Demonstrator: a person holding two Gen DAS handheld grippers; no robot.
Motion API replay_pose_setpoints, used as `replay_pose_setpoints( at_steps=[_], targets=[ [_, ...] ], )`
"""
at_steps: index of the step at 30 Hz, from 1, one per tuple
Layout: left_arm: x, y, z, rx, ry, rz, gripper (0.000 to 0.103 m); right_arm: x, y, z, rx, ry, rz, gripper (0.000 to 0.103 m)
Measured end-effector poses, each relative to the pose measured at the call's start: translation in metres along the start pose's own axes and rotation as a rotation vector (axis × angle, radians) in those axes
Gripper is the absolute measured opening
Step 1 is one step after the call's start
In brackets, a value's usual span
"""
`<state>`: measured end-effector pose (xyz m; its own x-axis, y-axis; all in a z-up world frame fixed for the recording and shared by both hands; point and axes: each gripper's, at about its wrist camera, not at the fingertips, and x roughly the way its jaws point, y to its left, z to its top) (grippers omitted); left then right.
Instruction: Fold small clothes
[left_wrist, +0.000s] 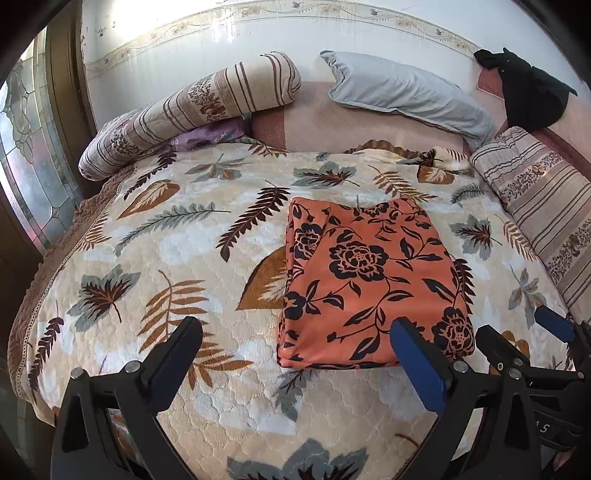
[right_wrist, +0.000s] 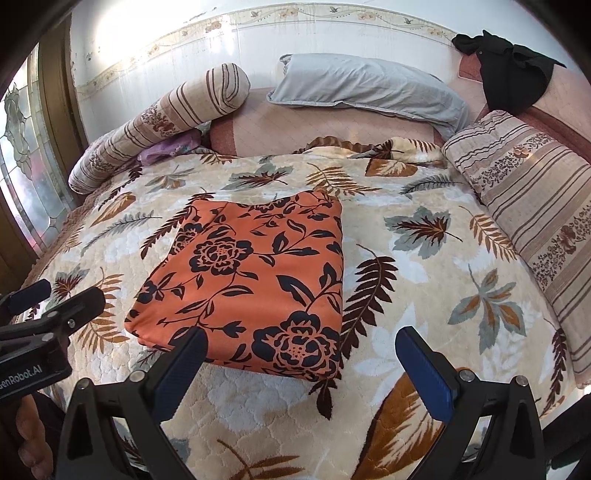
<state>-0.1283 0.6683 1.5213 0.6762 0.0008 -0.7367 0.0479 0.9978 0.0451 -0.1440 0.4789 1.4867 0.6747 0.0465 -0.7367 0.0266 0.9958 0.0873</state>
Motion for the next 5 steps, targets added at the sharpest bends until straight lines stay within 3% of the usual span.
replay_pose_setpoints(
  at_steps=[5],
  targets=[
    [0.0008,-0.0001,0.0043,0.003,-0.011,-0.006,0.102,0.0032,0.0021,0.0024,-0.002,0.003,0.001,0.103]
  ],
)
